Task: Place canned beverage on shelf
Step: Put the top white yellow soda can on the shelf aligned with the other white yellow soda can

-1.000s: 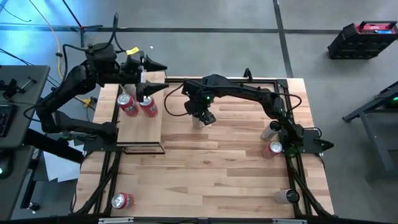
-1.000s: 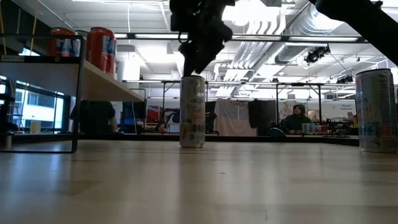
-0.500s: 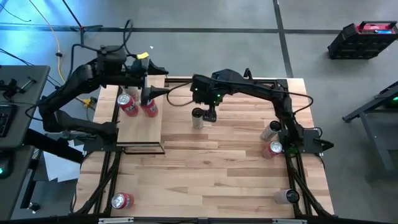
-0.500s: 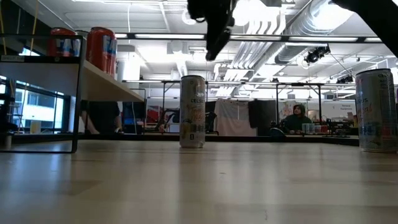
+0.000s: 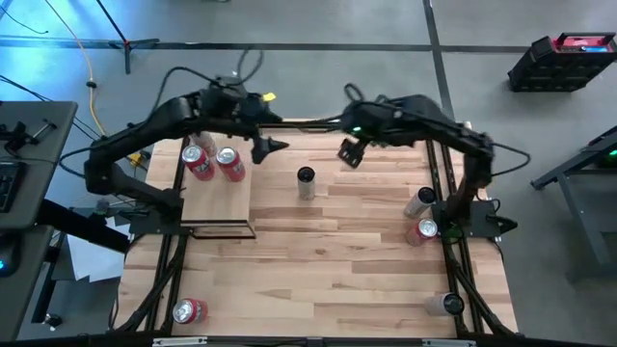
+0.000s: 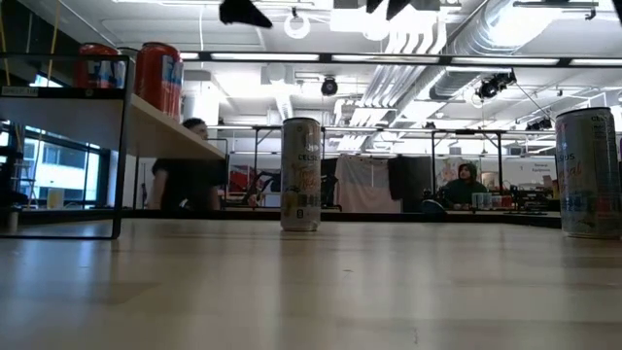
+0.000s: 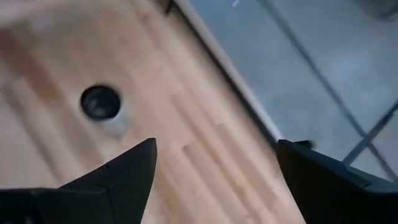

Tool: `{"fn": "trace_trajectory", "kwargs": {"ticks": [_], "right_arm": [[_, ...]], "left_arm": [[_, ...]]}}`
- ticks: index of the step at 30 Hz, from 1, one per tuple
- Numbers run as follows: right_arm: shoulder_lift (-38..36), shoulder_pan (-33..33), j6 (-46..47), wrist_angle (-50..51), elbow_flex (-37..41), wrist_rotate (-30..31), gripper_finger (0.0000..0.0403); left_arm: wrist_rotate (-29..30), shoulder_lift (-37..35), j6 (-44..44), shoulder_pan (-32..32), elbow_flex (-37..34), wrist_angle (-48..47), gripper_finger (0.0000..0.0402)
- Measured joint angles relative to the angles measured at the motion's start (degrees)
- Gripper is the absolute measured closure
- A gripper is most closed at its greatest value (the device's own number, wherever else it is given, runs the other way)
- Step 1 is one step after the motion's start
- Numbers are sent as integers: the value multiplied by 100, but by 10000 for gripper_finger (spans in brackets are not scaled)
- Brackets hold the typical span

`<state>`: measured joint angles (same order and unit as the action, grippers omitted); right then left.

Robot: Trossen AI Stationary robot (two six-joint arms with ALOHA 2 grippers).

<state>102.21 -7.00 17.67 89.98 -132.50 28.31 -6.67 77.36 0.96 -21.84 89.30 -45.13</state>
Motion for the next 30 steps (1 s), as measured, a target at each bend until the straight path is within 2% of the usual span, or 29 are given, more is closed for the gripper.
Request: {"fn": "trace_trajectory", "kwargs": {"ticks": [6,14,23,30], "right_arm": [[-639,71,355,6,1,187,86],[-898,192,38,4,1,317,86],[-850,41,-421,3,6,304,86],[-855,-148,-449,3,6,292,86]], "left_arm": [[708,786,-206,227,0,-6,23],[1089,1672,-1072,582,0,-5,23],[1620,2081,-1771,898,2,34,23],[1665,2251,-1945,1123,2,95,23]]}}
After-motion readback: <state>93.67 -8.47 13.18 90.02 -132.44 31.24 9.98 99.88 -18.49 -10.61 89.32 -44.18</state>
